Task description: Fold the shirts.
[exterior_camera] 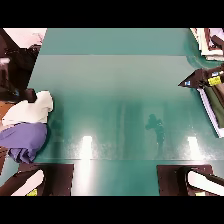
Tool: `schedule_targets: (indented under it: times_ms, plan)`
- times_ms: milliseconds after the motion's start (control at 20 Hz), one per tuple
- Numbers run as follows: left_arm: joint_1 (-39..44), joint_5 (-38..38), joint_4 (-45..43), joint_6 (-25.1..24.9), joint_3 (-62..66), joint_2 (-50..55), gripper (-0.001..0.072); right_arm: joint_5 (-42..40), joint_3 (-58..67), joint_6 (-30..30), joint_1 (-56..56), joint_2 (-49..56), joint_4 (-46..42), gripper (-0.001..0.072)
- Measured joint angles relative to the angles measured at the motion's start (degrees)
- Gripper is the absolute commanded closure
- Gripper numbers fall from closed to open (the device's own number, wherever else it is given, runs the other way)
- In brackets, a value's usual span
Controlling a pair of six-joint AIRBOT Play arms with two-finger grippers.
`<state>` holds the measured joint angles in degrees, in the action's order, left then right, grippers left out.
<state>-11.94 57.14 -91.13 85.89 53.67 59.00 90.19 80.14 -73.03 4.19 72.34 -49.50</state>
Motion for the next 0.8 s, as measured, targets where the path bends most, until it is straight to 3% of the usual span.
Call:
schedule_targets:
  times_ms: [150,200,250,300,400,600,800]
  plan:
    - [-0.5,-4.7,-1.6,1.6,-3.5,5.4,-0.0013,0.0,0.0,0.0,0.0,0.0,0.0,0.0689]
    - [-0.5,-5.7,-1.9,2.0,-4.1,7.0,0.0037,0.0,0.0,0.0,0.0,0.0,0.0,0.0689]
    - [-0.6,-6.5,-2.1,2.7,-4.5,8.2,0.0301,0.0,0.0,0.0,0.0,0.0,0.0,0.0689]
    - [-0.6,-7.1,-2.3,3.3,-4.7,9.1,0.0473,-0.1,0.0,0.0,0.0,0.0,0.0,0.0689]
    - [-0.6,-7.5,-2.7,4.3,-4.3,10.3,0.0677,-0.1,0.0,0.0,0.0,0.0,0.1,0.0689]
    - [-0.6,-3.5,-2.6,4.0,3.0,10.2,0.0677,-0.1,2.5,-0.1,0.0,0.0,0.3,0.0689]
    - [-0.6,4.4,3.7,-0.7,18.5,4.4,0.0677,-0.9,10.5,-1.3,0.0,0.0,0.5,0.0689]
